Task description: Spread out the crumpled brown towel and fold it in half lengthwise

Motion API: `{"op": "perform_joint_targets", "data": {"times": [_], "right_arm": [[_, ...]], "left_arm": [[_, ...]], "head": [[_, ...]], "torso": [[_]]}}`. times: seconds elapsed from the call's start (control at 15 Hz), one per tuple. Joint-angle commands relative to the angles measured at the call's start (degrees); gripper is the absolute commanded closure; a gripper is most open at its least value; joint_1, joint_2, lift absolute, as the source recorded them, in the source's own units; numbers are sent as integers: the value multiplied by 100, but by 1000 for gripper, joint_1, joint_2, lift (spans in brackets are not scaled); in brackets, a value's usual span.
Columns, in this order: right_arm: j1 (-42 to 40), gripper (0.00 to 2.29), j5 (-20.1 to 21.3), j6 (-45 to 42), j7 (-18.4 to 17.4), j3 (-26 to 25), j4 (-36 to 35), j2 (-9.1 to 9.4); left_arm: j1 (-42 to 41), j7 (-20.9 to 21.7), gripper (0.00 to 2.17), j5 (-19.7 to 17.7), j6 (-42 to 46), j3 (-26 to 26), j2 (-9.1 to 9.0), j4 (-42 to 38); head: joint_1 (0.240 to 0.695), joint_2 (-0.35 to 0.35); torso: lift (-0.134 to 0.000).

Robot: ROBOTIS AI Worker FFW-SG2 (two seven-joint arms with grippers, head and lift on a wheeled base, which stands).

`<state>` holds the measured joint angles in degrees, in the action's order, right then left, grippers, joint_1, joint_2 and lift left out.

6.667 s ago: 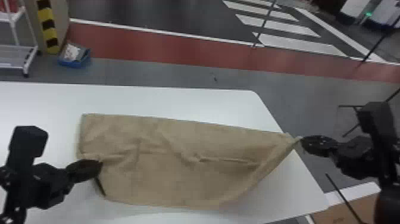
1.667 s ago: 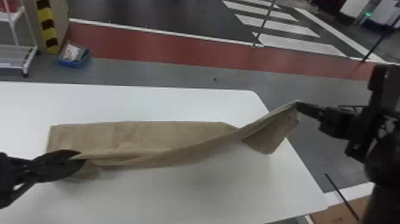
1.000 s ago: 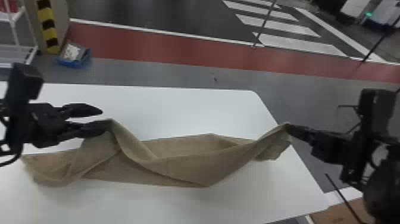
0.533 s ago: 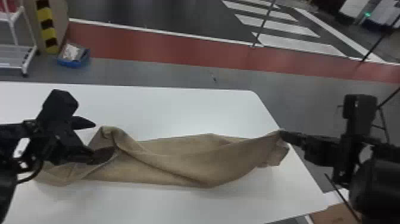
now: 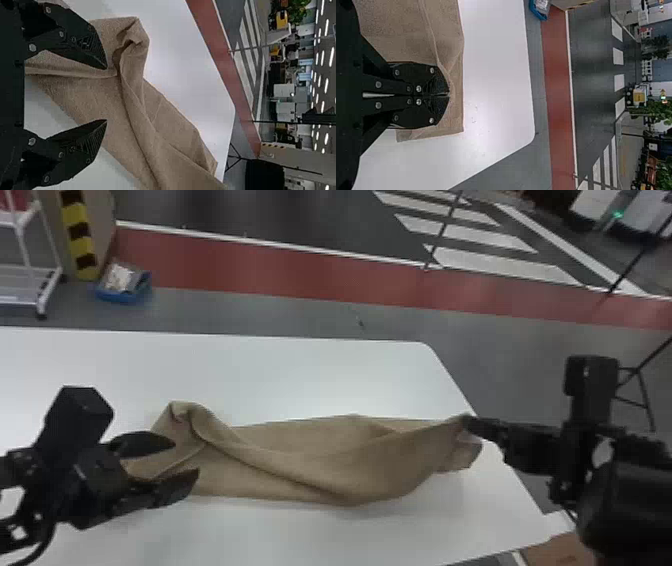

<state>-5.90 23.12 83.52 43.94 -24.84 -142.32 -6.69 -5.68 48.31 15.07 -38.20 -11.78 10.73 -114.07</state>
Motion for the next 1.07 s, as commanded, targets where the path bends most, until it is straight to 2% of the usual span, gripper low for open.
{"op": "perform_joint_targets", "data": {"times": [0.0, 0.2, 0.33, 0.4, 0.47, 0.53, 0.6, 0.73, 0.87, 0.93, 1.0], "right_arm": [[-113, 1207, 0, -24, 9, -47, -68, 9], [-183, 1207, -9, -24, 9, -99, -129, 1], [-201, 1207, -9, -24, 9, -135, -138, -8], [-192, 1207, -9, -24, 9, -143, -138, -8], [-174, 1207, -18, -24, 9, -152, -138, -17], [-148, 1210, -18, -24, 9, -161, -129, -17], [-139, 1207, -18, -24, 9, -161, -129, -26], [-87, 1207, -35, -24, 9, -231, -94, -43], [63, 1207, -53, -7, 9, -328, -15, -96], [142, 1207, -97, 11, 9, -416, 46, -166], [239, 1210, -114, 46, 9, -477, 125, -263]], "left_arm": [[5, -121, 518, 22, 27, -220, -36, 122], [357, -270, 522, 119, 9, -281, -98, 694], [471, -569, 522, 137, -9, -316, -89, 878], [515, -578, 522, 181, -44, -316, -89, 922], [576, -542, 664, 207, -167, -316, -80, 966], [647, -481, 998, 251, -378, -316, -80, 1027], [682, -446, 1204, 304, -395, -290, -62, 1071], [691, -367, 1234, 348, -395, -211, -1, 1054], [691, 3, 1234, 22, -413, 246, 87, 869], [691, 477, 1234, -417, -307, 677, 149, 764], [770, 1084, 1234, -1076, -167, 1152, 228, 773]], "head": [[695, -350], [695, -350], [695, -350], [695, -350], [695, -350], [695, -350], [695, -350], [695, -350], [695, -350], [695, -350], [695, -350]], "torso": [[-124], [-124], [-124], [-124], [-124], [-124], [-124], [-124], [-124], [-124], [-124]]}}
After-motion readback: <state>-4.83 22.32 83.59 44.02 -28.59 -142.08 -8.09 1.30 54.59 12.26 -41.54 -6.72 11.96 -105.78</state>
